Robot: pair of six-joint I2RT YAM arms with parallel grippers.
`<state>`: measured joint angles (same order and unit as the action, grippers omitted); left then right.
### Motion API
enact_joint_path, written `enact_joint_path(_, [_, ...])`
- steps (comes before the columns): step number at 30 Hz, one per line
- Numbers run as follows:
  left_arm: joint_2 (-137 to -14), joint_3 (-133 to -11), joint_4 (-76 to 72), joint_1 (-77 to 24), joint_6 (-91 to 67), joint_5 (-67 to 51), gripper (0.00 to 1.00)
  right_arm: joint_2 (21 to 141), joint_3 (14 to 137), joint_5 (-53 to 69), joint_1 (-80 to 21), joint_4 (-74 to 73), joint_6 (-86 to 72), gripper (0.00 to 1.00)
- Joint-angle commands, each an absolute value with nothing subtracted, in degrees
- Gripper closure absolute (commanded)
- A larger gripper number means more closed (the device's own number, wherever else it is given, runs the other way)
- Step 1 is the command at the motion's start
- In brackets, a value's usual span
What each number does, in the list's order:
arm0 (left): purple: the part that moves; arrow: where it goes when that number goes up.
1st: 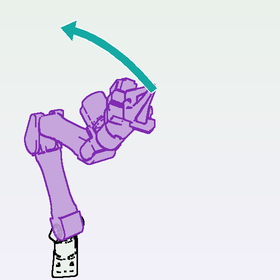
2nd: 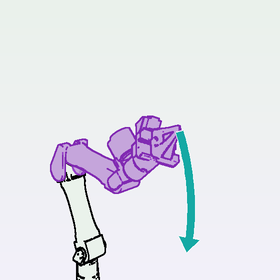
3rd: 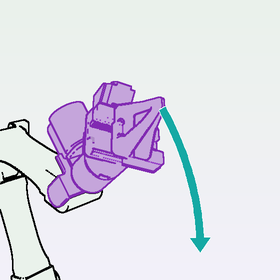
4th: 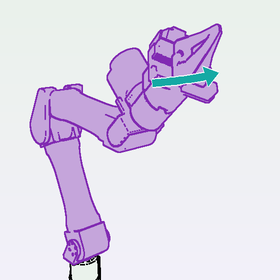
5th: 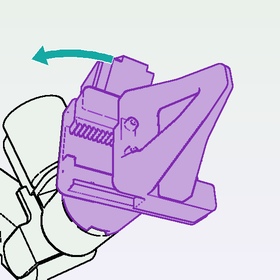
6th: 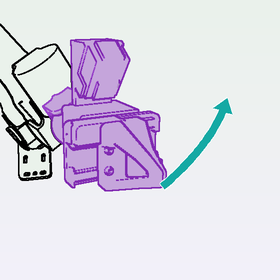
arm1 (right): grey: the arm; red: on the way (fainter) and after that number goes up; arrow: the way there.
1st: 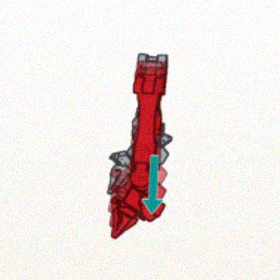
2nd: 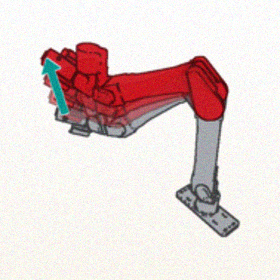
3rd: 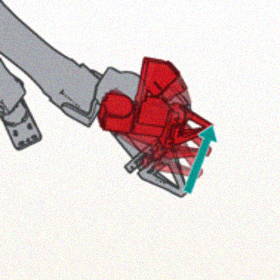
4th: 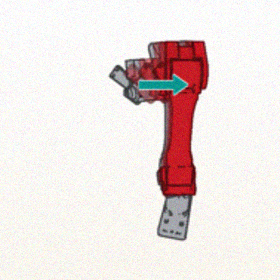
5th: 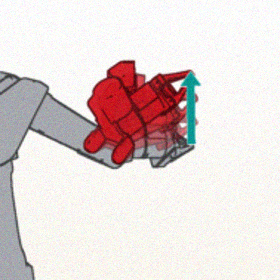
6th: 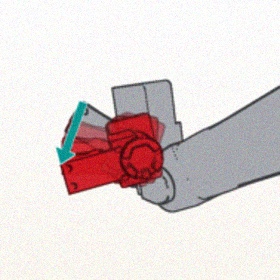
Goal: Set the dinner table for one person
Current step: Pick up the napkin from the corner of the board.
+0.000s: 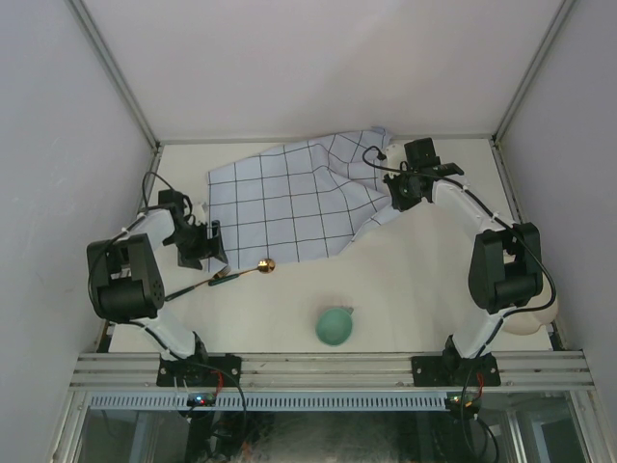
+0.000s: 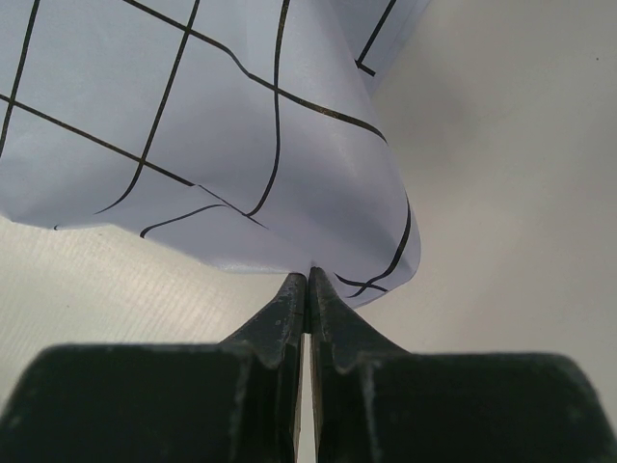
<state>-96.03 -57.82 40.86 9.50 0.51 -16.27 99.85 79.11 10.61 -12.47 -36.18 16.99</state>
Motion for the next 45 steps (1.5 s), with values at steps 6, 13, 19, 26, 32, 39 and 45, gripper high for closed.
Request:
enact_joint_path(6, [-100.6, -57.3, 36.7, 9.3, -1.6, -21.8, 0.31, 96.6, 79.4, 10.4, -12.2, -35.5, 17.1, 1.00])
enact_joint_path(13, [-102.5, -57.1, 36.2, 9.4, -1.8, -22.5, 0.37, 95.9, 78.9, 10.0, -12.0, -35.7, 17.2, 1.00])
enact_joint_path(19, [-102.7, -57.2, 36.1, 9.3, -1.5, -22.7, 0.51, 95.4, 78.6, 10.1, -11.6, -35.5, 17.0, 1.00])
enact_joint_path(26, [-102.0, -57.7, 35.3, 9.3, -2.0, -23.6, 0.99, 95.0, 78.4, 10.2, -11.3, -35.6, 16.9, 1.00])
enact_joint_path(32, [-98.2, -59.1, 32.9, 9.4, -3.0, -25.1, 0.99, 93.7, 78.0, 9.8, -10.9, -35.6, 17.1, 1.00])
enact_joint_path(39, [-88.2, -64.0, 23.3, 9.4, -7.5, -25.4, 1.00, 88.0, 79.2, 6.6, -9.1, -34.2, 18.6, 1.00])
enact_joint_path(45, [-88.0, -75.4, 23.0, 9.4, -12.0, -24.0, 1.00, 82.4, 84.2, 6.1, -6.8, -35.9, 20.3, 1.00])
